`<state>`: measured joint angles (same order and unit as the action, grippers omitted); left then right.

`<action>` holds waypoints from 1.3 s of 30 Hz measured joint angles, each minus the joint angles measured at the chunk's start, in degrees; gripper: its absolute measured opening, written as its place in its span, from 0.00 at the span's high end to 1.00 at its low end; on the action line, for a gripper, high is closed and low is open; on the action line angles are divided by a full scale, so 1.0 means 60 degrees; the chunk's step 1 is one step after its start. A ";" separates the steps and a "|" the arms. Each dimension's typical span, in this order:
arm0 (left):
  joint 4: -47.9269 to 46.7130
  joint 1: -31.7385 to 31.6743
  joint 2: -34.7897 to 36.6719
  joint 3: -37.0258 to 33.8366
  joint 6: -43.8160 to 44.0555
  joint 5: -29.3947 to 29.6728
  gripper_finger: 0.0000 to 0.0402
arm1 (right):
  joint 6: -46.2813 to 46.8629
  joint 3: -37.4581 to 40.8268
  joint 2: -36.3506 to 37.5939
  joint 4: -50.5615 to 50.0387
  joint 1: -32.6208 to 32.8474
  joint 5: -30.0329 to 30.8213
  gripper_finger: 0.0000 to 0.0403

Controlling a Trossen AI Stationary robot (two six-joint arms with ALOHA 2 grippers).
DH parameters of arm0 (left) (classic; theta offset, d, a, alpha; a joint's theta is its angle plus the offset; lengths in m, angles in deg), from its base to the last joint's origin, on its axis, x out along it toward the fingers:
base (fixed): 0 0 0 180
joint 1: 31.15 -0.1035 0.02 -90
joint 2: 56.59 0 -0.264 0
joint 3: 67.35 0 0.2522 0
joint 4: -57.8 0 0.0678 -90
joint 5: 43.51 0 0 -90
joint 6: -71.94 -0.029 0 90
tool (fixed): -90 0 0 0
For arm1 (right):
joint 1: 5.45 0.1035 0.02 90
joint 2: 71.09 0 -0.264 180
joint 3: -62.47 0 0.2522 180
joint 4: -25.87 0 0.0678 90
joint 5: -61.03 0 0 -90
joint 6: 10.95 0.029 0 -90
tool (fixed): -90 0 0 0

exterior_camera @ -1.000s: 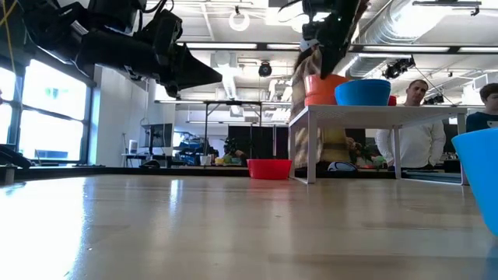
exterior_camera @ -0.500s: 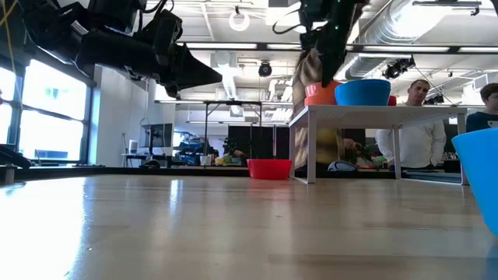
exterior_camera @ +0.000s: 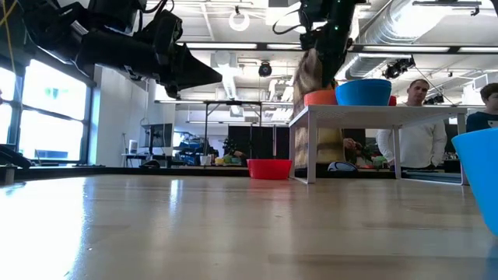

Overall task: Pick & Place Mini bowls
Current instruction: Stack the red bowl on the stacked red bowls on the shelf

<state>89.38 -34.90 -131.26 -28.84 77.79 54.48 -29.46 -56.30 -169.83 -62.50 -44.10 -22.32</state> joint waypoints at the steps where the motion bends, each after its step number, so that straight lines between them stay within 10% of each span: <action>1: 0.0000 0.0000 0.0000 0.0000 0.0000 0.0000 0.99 | 0.0000 0.0003 0.0000 -0.0003 0.0000 -0.0001 0.82; 20: 0.2367 -0.0448 -0.0007 -0.1434 0.0074 0.0012 0.99 | 0.0810 0.0353 -0.0484 0.2774 0.1302 -0.1543 1.00; 39: 0.2229 -0.0437 -0.0007 -0.1443 -0.0273 -0.0070 0.99 | 0.2373 0.0350 -0.3153 0.5752 0.2219 -0.0916 0.79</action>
<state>102.76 -37.52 -131.30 -37.49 76.15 54.07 -15.22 -54.21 -188.75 -27.99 -30.79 -27.81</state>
